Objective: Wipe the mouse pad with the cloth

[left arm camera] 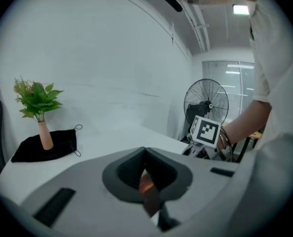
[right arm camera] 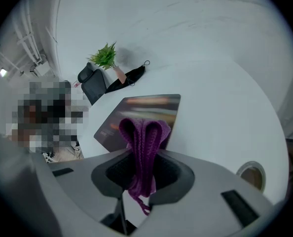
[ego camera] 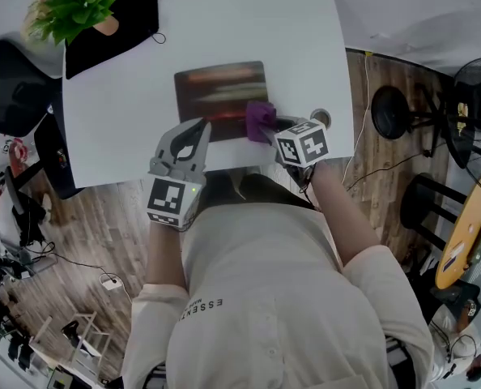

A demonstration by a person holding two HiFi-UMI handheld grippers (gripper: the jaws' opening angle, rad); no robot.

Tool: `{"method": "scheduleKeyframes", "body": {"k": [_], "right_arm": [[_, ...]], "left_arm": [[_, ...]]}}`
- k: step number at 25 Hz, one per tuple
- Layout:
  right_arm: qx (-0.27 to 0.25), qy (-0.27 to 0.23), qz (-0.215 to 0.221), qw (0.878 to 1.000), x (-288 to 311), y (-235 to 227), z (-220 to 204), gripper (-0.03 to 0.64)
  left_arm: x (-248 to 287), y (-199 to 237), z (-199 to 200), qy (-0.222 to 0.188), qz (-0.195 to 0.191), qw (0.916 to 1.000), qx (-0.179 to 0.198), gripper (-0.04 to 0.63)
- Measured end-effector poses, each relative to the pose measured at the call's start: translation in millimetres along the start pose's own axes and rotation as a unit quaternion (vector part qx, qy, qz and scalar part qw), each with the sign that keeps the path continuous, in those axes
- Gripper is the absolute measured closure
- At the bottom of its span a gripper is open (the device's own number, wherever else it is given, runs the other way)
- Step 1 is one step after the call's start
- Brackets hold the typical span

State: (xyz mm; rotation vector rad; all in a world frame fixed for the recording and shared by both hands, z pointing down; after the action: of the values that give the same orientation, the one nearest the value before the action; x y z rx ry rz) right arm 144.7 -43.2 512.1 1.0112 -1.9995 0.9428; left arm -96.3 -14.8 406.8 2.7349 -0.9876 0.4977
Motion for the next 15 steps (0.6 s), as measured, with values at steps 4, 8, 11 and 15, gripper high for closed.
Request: {"method": "scheduleKeyframes", "body": {"k": [4,8,11,15], "right_arm": [[0.006,0.000,-0.009,1.000,-10.9,-18.1,-7.7,0.523],[0.009,0.005,-0.022,1.000,-17.5,-33.2,-13.9,0.523],[0.011,0.013,-0.032,0.999,-21.7,-42.1,-17.1,0.523],[0.004,0.012,-0.047,0.999,-31.5,-46.1,-16.2,0.523]], "left_arm": [[9.6,-10.6,4.9,0.000,-0.002,1.0000,0.004,0.594],[14.6,-15.8,8.0,-0.002,0.001,1.0000,0.007,0.594],[15.6,-18.0,11.4,-0.004,0.005,0.9999,0.010,0.594],[13.1,-18.9,17.1,-0.007,0.010,0.9998,0.018,0.594]]}}
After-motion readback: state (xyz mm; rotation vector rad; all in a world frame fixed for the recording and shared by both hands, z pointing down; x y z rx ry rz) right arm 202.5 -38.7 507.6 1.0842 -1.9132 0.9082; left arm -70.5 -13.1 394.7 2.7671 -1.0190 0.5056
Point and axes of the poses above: the fingertips, and each gripper's own axes: x forward along the fingers, y to its left, z out of its top, the point moved 10 cm from there along -x, backward along the fingers, and after that the axes turned 7 degrees about -z, right-handed, at the moved point
